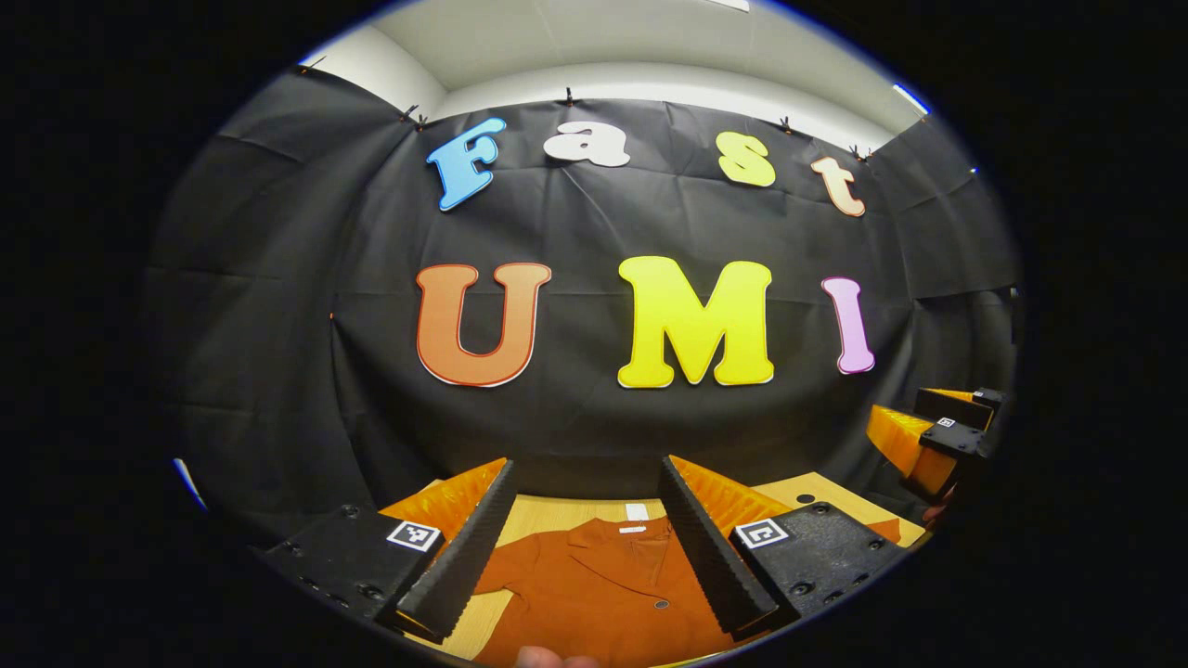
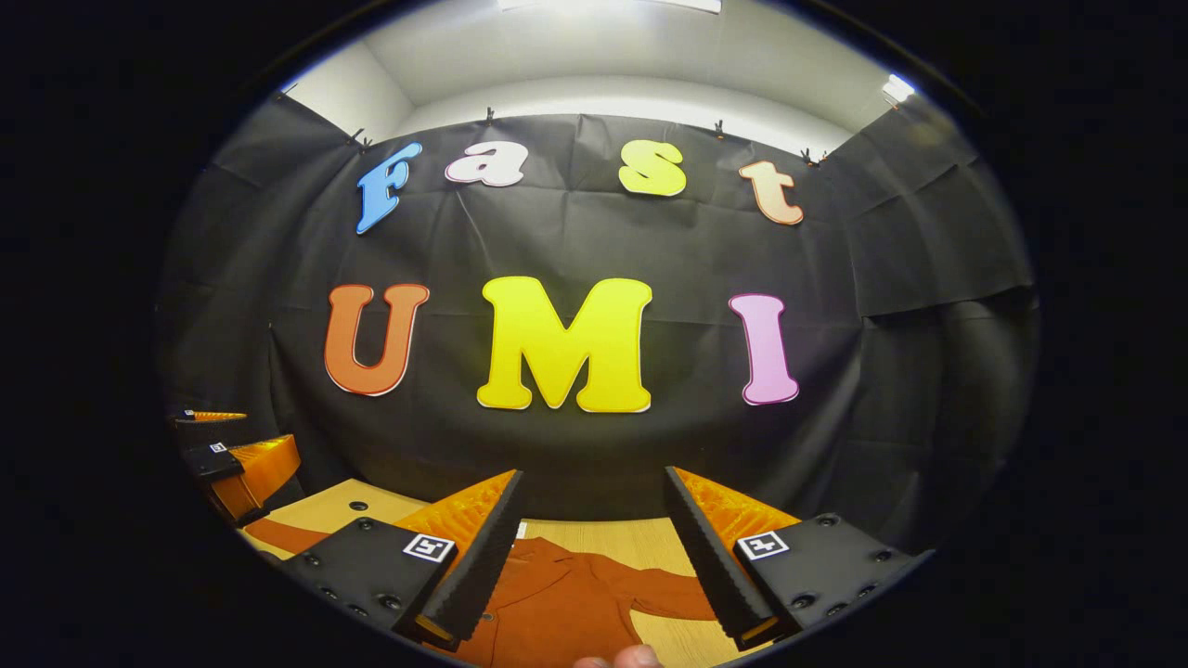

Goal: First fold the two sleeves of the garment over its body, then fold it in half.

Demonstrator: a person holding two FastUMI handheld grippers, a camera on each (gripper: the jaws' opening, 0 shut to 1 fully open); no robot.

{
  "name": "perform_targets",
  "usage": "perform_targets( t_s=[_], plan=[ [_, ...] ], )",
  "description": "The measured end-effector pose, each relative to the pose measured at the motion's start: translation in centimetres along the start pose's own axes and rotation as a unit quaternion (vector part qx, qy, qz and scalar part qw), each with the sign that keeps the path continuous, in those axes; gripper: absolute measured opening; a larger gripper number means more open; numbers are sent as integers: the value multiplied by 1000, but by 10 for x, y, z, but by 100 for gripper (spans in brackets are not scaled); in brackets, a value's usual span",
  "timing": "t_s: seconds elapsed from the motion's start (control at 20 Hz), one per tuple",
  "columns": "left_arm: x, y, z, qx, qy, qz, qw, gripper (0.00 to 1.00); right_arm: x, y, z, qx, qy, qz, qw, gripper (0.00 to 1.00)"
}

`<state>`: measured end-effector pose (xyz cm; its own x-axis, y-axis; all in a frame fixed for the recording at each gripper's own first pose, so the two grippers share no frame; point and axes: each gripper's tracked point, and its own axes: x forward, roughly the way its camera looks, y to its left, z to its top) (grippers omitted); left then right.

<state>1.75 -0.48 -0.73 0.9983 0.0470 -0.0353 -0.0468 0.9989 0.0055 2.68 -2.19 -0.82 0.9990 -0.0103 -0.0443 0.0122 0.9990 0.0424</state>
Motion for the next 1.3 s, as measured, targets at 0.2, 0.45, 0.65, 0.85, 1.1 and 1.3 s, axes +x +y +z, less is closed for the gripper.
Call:
perform_targets(
  t_s=[0.2, 0.45, 0.65, 0.85, 1.1, 1.3],
  plan=[
    [1, -3, -2, 1, 3, -1, 1000, 99, 2, -1, 1, -1, -1, 7, 1000, 95],
    [0, -2, 0, 0, 3, 6, 1000, 99, 4, -4, 1, -2, 1, 11, 1000, 93],
    [-2, -3, 0, 3, 3, 7, 1000, 99, 1, -5, 1, 1, 2, 13, 1000, 94],
    [-4, -5, -1, 3, 4, 8, 1000, 99, -2, -7, -6, -1, 8, 17, 1000, 93],
    [-4, -10, -3, 8, 7, 4, 1000, 99, -3, -23, -14, 3, 18, 13, 1000, 93],
    [-4, -15, -13, 16, 23, 0, 1000, 99, -3, -53, -37, -1, 35, 12, 999, 94]
  ],
)
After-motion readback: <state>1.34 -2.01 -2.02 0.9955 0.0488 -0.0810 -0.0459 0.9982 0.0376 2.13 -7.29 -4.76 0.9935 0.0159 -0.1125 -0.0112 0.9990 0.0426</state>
